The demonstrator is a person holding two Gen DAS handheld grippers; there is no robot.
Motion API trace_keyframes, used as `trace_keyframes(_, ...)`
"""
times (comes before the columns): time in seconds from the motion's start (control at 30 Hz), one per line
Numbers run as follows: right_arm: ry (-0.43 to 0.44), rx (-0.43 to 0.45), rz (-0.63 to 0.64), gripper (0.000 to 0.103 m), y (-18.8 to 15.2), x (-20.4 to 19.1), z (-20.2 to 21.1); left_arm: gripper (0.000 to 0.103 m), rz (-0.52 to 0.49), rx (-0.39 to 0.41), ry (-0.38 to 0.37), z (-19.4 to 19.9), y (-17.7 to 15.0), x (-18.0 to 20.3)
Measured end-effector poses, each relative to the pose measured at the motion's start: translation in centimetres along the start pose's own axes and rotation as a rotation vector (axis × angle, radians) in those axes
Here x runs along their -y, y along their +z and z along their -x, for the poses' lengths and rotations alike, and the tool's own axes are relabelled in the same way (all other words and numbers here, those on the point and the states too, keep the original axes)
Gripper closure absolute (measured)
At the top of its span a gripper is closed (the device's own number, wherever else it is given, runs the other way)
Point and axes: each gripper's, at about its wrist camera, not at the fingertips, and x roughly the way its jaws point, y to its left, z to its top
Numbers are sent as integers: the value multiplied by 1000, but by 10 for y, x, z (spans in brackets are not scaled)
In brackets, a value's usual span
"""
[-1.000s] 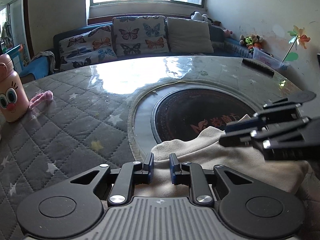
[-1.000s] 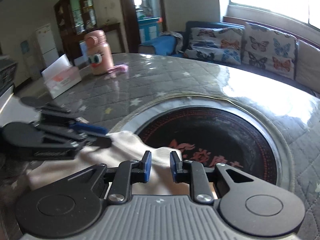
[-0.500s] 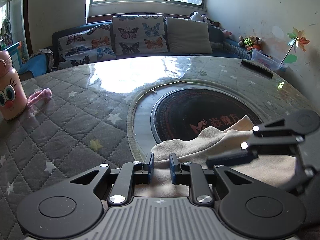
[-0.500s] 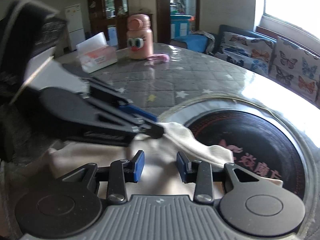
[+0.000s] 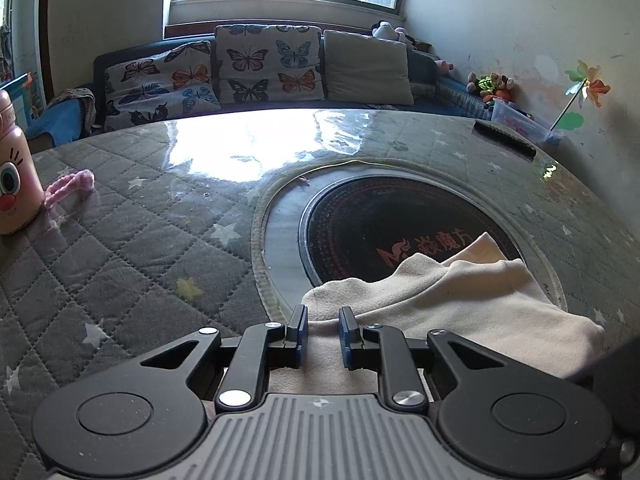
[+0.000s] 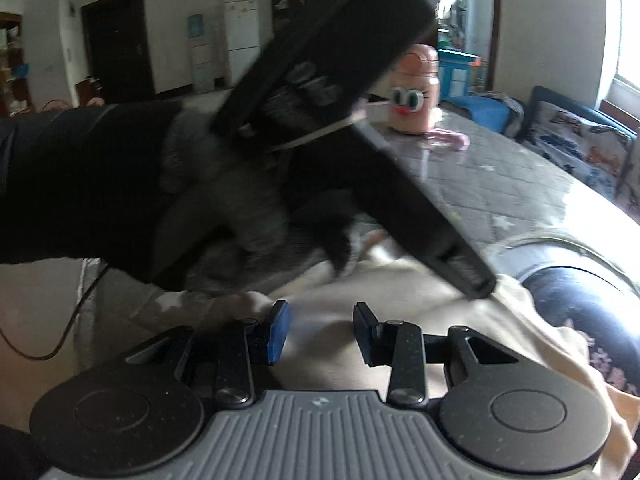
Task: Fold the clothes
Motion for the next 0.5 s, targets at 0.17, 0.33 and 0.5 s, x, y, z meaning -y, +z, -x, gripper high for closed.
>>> trace_keyframes(0.17,18,15,-22,66,-2,-3,18,82,27,22,10,9,-3,-1)
trace_keyframes(0.33,-59,23,-112,63,-21,15,55,81,29,74,7,38,-12,6)
trace_keyframes(0.5,-159,26,-205,62,-42,35,88,81,23,97,-6,61,-32,17)
